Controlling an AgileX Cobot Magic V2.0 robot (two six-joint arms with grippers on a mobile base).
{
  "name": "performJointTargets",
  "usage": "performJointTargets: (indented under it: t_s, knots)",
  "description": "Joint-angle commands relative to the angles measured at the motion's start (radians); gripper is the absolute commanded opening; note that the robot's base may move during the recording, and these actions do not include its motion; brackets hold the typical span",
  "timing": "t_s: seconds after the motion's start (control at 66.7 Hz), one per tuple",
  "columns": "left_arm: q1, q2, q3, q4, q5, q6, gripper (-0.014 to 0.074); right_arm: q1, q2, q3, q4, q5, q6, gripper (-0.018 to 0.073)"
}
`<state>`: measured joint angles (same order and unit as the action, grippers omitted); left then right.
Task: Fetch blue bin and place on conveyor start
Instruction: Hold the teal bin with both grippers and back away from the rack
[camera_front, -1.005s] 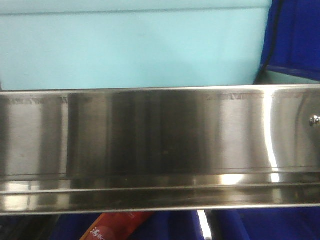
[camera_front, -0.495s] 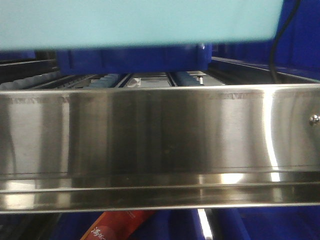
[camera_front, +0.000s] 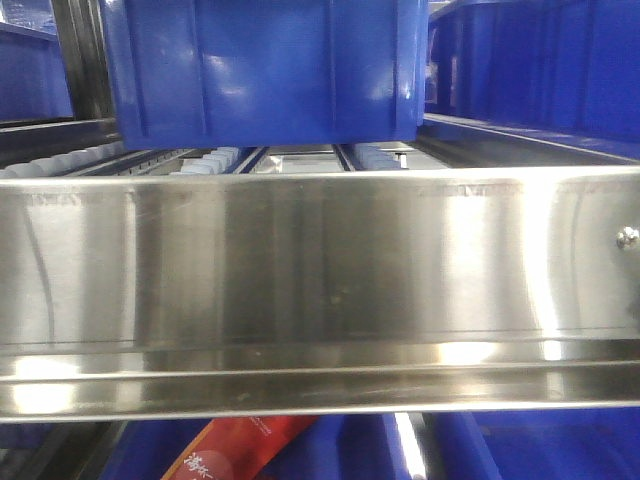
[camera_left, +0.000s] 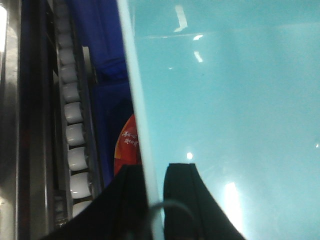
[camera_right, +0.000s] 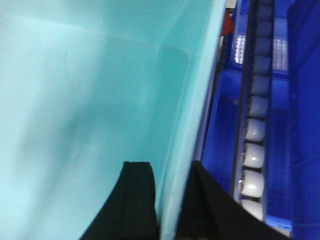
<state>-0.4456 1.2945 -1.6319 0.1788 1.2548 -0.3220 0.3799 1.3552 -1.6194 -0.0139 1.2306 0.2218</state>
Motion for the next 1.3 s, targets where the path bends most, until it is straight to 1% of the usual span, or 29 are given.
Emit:
performJointTargets:
  t_s: [0.0, 0.09, 0.27, 0.525, 0.645, 0.93, 1.125, 1.29]
  knots:
    - [-0.007, -0.009, -0.002, 0.016, -0.034, -0.006, -0.0111, 0.004, -0.005, 0.008, -0.026, -0.010, -0.022, -0.0153]
    - [-0.007, -0.002, 0.016, 0.000, -0.034, -0.006, -0.0111, 0.004, 0.001, 0.008, -0.026, -0.010, -0.022, -0.0153]
    - [-0.007, -0.002, 0.065, 0.000, -0.034, -0.006, -0.0111, 0.004, 0.001, 0.008, -0.026, -0.015, -0.022, -0.0153]
    - [-0.007, -0.002, 0.065, 0.002, -0.034, -0.006, -0.0111, 0.004, 0.001, 0.008, -0.026, -0.023, -0.022, -0.0153]
    - [-0.007, -0.002, 0.065, 0.018, -0.034, -0.006, -0.0111, 0.004, 0.001, 0.008, -0.026, -0.058, -0.022, -0.0153]
    - [-0.007, -0.002, 0.065, 0.018, -0.034, -0.006, -0.0111, 0.004, 0.001, 0.008, -0.026, -0.170, -0.022, -0.0153]
    - [-0.007, -0.002, 0.065, 0.018, -0.127, -0.006, -0.0111, 0.004, 0.001, 0.008, -0.026, -0.249, -0.022, -0.0153]
    - [-0.007, -0.002, 0.065, 0.018, -0.232, -0.006, -0.0111, 0.004, 0.001, 0.008, -0.026, -0.307, -0.022, -0.0153]
